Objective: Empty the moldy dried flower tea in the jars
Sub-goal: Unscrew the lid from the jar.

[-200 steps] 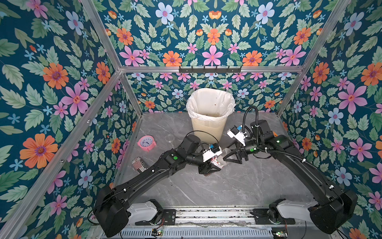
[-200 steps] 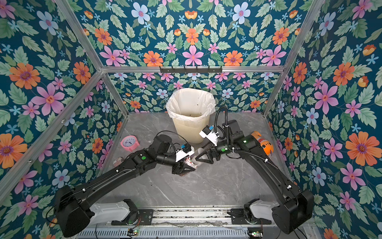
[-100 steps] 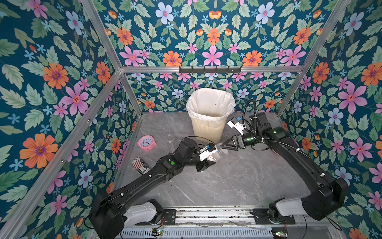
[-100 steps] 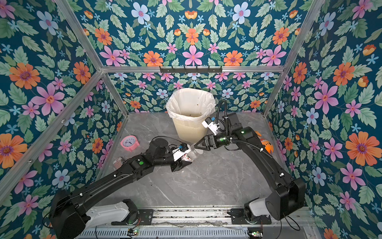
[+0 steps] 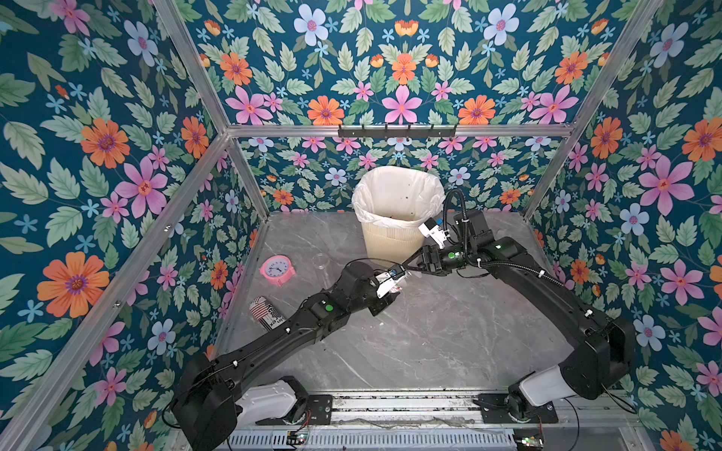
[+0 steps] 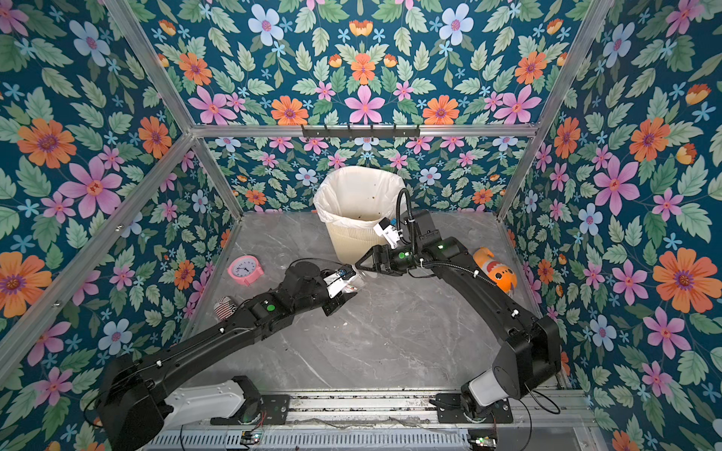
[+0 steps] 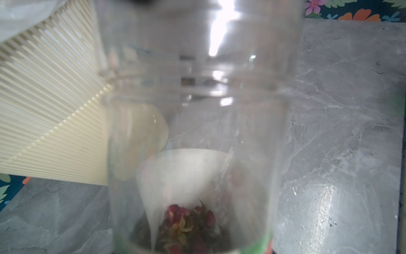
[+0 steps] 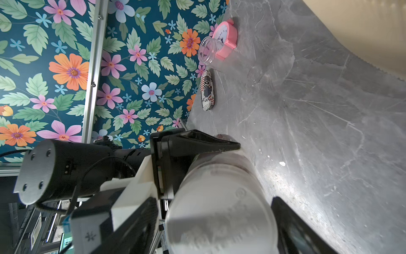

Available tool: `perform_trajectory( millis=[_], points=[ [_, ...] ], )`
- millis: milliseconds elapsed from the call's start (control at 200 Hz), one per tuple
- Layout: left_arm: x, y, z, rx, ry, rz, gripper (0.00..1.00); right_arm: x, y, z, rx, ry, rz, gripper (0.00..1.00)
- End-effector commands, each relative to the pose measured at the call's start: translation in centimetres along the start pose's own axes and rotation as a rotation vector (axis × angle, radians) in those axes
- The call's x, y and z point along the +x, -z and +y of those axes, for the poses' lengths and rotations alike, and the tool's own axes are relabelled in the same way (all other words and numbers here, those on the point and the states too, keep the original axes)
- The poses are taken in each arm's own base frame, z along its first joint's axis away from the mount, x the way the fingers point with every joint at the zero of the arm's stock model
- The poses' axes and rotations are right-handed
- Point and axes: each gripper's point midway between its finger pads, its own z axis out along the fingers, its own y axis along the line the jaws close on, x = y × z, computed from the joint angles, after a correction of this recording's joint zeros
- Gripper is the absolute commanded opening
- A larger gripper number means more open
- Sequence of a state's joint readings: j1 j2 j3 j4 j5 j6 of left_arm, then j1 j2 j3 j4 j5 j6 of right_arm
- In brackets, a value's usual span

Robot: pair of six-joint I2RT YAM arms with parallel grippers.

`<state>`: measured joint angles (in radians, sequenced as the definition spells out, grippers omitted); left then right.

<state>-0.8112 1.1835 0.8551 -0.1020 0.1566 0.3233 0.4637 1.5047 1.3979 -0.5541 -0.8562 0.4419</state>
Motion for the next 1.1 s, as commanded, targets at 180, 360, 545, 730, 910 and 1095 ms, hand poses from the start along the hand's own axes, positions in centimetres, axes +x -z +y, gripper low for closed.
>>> perform_trajectory(
  millis=[180,360,545,730,910,1095],
  points=[
    [-1.4,0.7,-0.6,0.036,-0.021,-0.062,0.51,0.4,0.0,-0.1,0.001,0.02,0.027,0.65],
    [-1.8,1.4,-3.2,0.191,-0.017,-0.073,0.52,1.5,0.6,1.6,-0.064,0.118,0.067,0.62],
    [-2.7,2.9,-6.2,0.388,0.013,-0.095,0.54,4.0,1.8,2.9,-0.127,0.28,0.107,0.58],
    [-2.3,2.7,-7.6,0.486,0.055,-0.052,0.54,4.1,2.8,4.3,-0.156,0.37,0.058,0.6],
    [-2.3,2.9,-8.4,0.536,0.074,-0.059,0.54,3.5,3.6,4.3,-0.163,0.383,0.006,0.6],
    [-2.4,3.3,-9.2,0.589,0.087,-0.068,0.54,4.5,4.6,4.9,-0.264,0.499,-0.046,0.6]
  ],
)
